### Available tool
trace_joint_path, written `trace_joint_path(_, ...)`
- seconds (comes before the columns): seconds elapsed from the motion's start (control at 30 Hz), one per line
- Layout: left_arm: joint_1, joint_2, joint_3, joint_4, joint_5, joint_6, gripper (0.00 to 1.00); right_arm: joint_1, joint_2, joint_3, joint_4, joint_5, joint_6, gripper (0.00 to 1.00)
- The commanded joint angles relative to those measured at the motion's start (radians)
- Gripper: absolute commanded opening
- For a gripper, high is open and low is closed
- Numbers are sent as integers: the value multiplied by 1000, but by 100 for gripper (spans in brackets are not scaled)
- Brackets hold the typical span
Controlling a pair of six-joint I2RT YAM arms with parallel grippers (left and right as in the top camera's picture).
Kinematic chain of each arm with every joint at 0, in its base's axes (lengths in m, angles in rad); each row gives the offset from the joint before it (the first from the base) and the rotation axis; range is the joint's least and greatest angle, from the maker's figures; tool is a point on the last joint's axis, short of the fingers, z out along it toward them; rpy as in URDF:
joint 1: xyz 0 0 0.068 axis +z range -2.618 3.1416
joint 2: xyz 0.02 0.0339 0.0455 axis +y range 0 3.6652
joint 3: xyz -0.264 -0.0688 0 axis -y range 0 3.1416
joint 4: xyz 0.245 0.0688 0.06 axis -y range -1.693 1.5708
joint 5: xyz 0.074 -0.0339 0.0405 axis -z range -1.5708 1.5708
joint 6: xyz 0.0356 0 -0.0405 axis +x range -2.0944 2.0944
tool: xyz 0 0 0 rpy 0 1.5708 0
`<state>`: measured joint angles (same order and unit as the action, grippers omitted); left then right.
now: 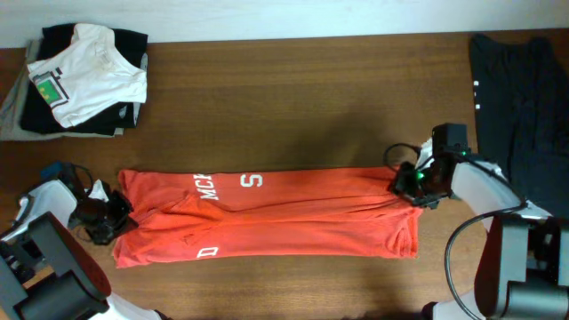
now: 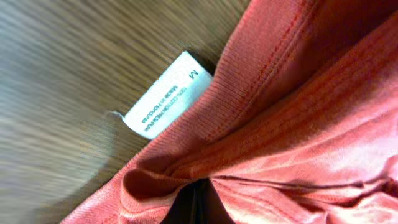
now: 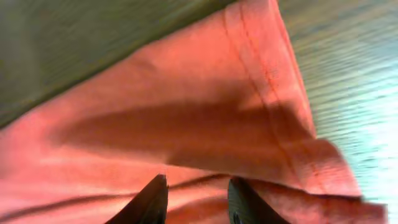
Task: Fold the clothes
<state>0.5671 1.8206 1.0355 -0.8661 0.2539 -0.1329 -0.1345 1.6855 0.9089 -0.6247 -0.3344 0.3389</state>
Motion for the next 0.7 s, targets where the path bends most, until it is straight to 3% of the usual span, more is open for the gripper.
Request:
trace_joint_path(0.0,17,-6,92,-47,-82,-13,1,-2,4,254,-217,-44,-115,51)
trace_joint_path(0.07,17,-61,153,-74,-82,-13,1,-59,4,523,-515,158,-133,87)
trace_joint_path(0.1,17,-80,157,-74,-82,-13,2,-94,4,589,-598,227,-134,99)
trace_joint_path(0.13,17,-92,157,-76,-82,-13,16,-129,4,604,-639,232,-151,99)
trace_joint_path(0.17,16,-93,157,-81,-81,-13,52,-173,6,593,-669,234,-165,99)
trace_joint_path(0.23,16,-93,156,-89,-51,-13,97,-263,6,491,-640,88,-224,99)
trace_joint_path(0.3,16,-93,156,-85,-48,-13,99,-278,6,332,-523,-64,-302,99)
trace_joint_path(0.43,16,-93,157,-78,-48,-13,99,-270,6,94,-324,-108,-309,99)
trace_joint_path(0.67,16,-93,156,-73,-33,-13,99,-150,10,-47,-143,-245,-251,99)
